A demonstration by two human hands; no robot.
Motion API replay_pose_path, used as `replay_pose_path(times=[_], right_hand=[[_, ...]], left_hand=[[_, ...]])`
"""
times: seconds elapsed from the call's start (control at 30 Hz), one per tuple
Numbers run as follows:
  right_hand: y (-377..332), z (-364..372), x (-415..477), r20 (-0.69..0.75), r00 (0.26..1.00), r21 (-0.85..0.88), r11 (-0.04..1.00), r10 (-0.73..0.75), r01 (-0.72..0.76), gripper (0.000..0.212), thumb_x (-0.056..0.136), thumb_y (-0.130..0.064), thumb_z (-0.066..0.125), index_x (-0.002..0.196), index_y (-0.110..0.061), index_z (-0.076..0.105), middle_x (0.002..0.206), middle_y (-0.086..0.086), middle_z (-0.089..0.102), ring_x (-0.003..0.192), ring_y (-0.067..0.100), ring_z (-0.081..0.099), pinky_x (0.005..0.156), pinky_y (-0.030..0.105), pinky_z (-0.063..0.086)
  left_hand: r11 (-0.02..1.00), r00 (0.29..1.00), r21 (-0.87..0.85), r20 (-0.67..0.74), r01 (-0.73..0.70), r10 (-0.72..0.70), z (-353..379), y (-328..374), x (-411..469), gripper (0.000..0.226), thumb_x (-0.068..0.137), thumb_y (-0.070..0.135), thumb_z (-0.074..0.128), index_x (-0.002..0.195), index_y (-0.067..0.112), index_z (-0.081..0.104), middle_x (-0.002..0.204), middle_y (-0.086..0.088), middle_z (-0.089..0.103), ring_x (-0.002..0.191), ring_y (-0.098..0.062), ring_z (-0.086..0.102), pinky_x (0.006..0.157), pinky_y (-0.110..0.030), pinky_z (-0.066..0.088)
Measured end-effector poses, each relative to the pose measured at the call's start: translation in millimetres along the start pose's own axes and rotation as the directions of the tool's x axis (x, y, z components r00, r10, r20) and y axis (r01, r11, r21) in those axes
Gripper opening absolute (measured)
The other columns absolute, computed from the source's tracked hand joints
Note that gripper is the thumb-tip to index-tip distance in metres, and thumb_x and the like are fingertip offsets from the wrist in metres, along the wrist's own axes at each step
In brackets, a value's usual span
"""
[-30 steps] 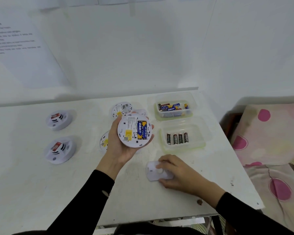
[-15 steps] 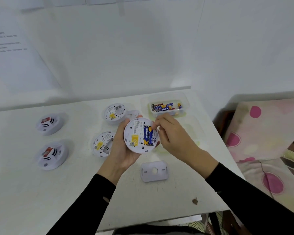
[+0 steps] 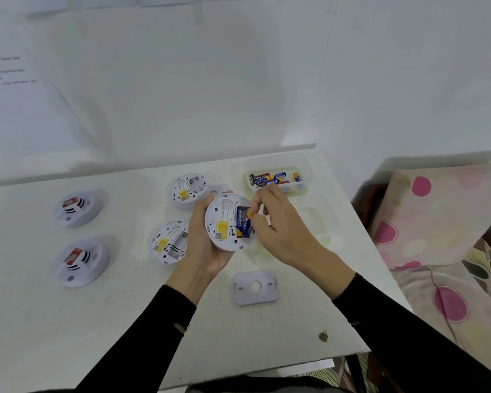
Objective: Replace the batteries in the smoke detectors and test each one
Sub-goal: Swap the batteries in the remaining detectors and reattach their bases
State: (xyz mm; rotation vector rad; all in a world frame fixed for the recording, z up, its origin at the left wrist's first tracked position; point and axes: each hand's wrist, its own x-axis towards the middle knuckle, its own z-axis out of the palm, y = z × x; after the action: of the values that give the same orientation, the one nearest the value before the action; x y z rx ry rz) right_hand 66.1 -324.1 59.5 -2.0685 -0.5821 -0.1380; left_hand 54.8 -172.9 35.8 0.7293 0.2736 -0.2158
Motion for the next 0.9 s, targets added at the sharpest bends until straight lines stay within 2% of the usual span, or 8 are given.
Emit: replay_pose_path(times=[0.1,0.17,0.27,0.33,0.4,0.47,0.73,0.9], right_hand=[[-1.7,-2.7,-1.0,0.029,0.999,-0.012,1.000,-0.022,0.023,0.010,0.090,-0.013,0.061,0.089,-0.012,0.051,0.085,-0.007,0.052,0.077,-0.001,0.047,0.066,0.008,0.037],[0.1,-8.4,2.8,0.012,1.000,0.104,0.994,0.028,-0.029,0.010,0.091,-0.011,0.063,0.094,-0.010,0.053,0.084,-0.004,0.059,0.074,0.001,0.054,0.067,0.010,0.042],[17.0,-23.6,11.9,-0.184,0.957,0.307,0.938,0.223,-0.160,0.012,0.091,-0.012,0.064,0.097,-0.016,0.055,0.088,-0.007,0.063,0.079,0.004,0.062,0.072,0.012,0.046],[40.7,-31.0,16.9,-0.230,0.906,0.232,0.924,0.355,-0.303,0.010,0.089,-0.016,0.066,0.095,-0.017,0.058,0.088,-0.006,0.066,0.079,0.008,0.063,0.067,0.009,0.045],[65.6,-32.5,18.4,-0.151,0.872,0.047,0.884,0.466,-0.465,0.009,0.086,-0.016,0.069,0.092,-0.013,0.063,0.088,-0.001,0.067,0.078,0.012,0.062,0.062,0.006,0.043],[82.7,-29.2,18.5,-0.103,0.856,-0.070,0.854,0.507,-0.515,0.011,0.084,-0.018,0.072,0.089,-0.011,0.066,0.086,0.001,0.067,0.079,0.013,0.061,0.065,0.009,0.043],[85.9,-17.4,18.4,-0.116,0.905,-0.276,0.862,0.410,-0.426,0.013,0.091,-0.021,0.063,0.090,-0.010,0.068,0.090,0.005,0.068,0.084,0.021,0.065,0.078,0.033,0.052],[30.1,-10.2,8.8,-0.173,0.985,-0.058,0.998,-0.014,0.004,0.009,0.089,-0.011,0.067,0.097,-0.013,0.071,0.089,-0.003,0.067,0.072,0.000,0.052,0.068,0.007,0.039]], left_hand=[[1.000,1.000,-0.030,0.024,0.001,0.000,0.2,3.8,0.4,0.041,0.084,0.046,0.055,0.110,0.017,0.067,0.114,-0.018,0.060,0.102,-0.032,0.059,0.088,-0.044,0.049],[0.999,0.999,-0.044,0.047,0.012,-0.010,-1.5,4.0,0.0,0.041,0.089,0.045,0.051,0.113,0.016,0.066,0.112,-0.017,0.062,0.097,-0.031,0.063,0.090,-0.047,0.051],[0.996,0.998,-0.062,0.030,0.056,-0.054,-6.2,4.9,-1.7,0.053,0.094,0.046,0.048,0.135,0.014,0.058,0.119,-0.018,0.064,0.102,-0.036,0.065,0.091,-0.053,0.053],[0.995,0.998,-0.078,0.010,0.063,-0.063,-9.1,5.7,-2.9,0.060,0.092,0.046,0.051,0.141,0.011,0.053,0.121,-0.017,0.064,0.109,-0.038,0.063,0.092,-0.055,0.053],[0.993,0.998,-0.102,0.004,0.063,-0.063,-10.9,6.0,-3.6,0.064,0.090,0.049,0.054,0.143,0.013,0.052,0.123,-0.017,0.065,0.114,-0.039,0.061,0.092,-0.056,0.054],[0.991,0.998,-0.118,-0.005,0.066,-0.067,-11.8,6.5,-4.1,0.069,0.086,0.055,0.055,0.142,0.014,0.054,0.125,-0.018,0.066,0.115,-0.040,0.062,0.090,-0.057,0.054],[0.987,0.996,-0.149,0.072,0.061,-0.051,-7.7,7.2,-6.7,0.076,0.088,0.060,0.051,0.147,0.012,0.045,0.139,-0.022,0.057,0.125,-0.045,0.056,0.100,-0.062,0.046],[0.994,0.997,-0.105,0.070,0.029,-0.022,-4.9,8.3,-6.1,0.075,0.088,0.052,0.052,0.150,0.013,0.040,0.136,-0.021,0.058,0.116,-0.040,0.062,0.100,-0.060,0.047]])
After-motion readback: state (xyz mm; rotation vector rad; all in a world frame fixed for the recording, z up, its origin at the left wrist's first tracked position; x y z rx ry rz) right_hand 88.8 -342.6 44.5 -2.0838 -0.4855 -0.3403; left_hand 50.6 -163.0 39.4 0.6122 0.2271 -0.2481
